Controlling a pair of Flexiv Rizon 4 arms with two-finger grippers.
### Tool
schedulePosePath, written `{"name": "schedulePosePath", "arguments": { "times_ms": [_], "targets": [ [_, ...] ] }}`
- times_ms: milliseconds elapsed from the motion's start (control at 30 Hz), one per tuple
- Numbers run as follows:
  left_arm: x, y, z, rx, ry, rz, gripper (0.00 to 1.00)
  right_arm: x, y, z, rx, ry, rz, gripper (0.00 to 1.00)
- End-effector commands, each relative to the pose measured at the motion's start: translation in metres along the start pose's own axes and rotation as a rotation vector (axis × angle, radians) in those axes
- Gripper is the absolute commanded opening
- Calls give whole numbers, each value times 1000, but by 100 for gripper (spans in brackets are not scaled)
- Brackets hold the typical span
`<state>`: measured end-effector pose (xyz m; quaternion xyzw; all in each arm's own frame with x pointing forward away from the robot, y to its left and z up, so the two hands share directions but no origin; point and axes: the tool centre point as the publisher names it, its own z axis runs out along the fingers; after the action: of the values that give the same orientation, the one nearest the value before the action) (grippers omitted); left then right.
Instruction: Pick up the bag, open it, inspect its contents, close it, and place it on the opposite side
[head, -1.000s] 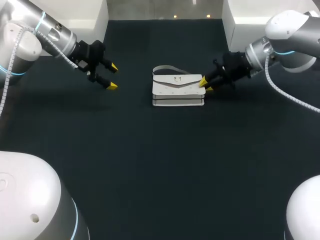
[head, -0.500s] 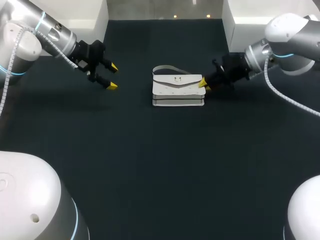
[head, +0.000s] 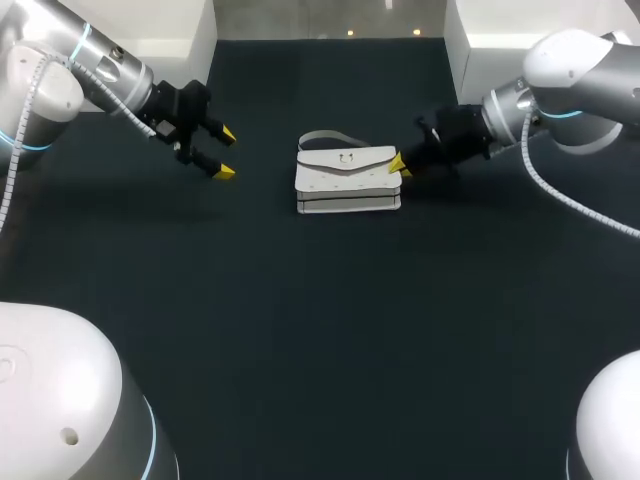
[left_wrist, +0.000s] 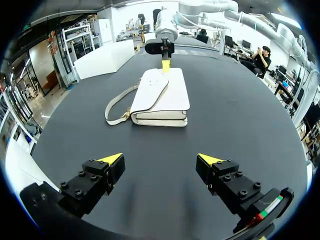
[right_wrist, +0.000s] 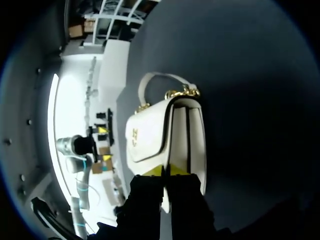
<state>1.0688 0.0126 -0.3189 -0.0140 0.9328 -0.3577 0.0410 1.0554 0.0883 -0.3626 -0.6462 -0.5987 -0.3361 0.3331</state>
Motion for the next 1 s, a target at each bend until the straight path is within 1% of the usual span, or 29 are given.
{"name": "schedulePosePath", "arguments": {
  "times_ms": [33, 300, 633, 1000],
  "targets": [
    [0, 1, 1, 3, -1, 1, 100, 2, -1, 10, -8, 6, 4, 0],
    [0, 1, 1, 3, -1, 1, 100, 9, -1, 22, -13, 17, 8, 0],
    [0, 1, 1, 3, -1, 1, 100, 14, 4, 30, -18, 22, 7, 0],
    [0, 1, 1, 3, -1, 1, 100, 15, 8, 31, -21, 23, 7, 0]
  ]
}}
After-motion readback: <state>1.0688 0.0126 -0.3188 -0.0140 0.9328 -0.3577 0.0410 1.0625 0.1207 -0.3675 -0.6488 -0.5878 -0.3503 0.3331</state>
